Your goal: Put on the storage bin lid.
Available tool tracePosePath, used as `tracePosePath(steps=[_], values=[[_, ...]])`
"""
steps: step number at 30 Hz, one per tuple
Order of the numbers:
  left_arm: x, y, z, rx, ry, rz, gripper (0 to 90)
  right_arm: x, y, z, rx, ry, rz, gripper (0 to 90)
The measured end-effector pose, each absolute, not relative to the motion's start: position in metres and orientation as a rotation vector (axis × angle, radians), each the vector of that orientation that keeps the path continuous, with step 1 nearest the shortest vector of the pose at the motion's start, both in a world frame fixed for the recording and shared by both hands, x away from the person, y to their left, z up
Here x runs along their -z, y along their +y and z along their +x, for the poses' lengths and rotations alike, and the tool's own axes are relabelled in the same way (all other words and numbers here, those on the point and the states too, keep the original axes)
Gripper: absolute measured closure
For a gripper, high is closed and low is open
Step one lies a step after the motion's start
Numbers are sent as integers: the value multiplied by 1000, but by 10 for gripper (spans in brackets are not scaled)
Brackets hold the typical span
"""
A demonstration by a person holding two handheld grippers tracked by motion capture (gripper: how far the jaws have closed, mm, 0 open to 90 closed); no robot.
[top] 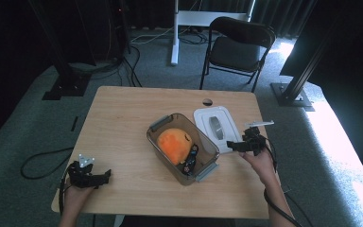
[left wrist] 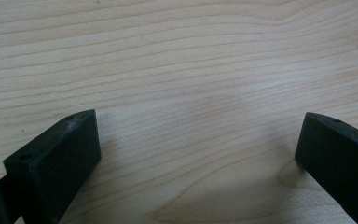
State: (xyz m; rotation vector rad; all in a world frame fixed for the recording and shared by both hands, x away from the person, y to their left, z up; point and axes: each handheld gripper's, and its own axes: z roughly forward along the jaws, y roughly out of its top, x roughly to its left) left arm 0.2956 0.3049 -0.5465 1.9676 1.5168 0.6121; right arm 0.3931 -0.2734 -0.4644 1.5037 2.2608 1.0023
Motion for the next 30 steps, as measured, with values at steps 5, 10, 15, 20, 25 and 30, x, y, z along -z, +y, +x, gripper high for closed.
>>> tracePosePath(steps=[5, 10, 15, 20, 25, 30], values=[[546, 305, 296, -612, 1517, 1967, 4, 469, -272, 394, -983, 2261, 1510, 144], [546, 305, 296, -612, 1517, 1967, 4, 473, -273, 397, -969, 2254, 1523, 136], [546, 305, 296, -612, 1518, 1967, 3, 476, -273, 401, -987, 2245, 1546, 157], [546, 305, 295, -612, 1518, 1967, 4, 483, -267, 406, -980, 2227, 1546, 158], [546, 305, 295, -612, 1518, 1967, 4, 489, -259, 411, -963, 2224, 1528, 170], [546, 305, 295, -612, 1518, 1967, 4, 496, -251, 417, -908, 2238, 1493, 195]])
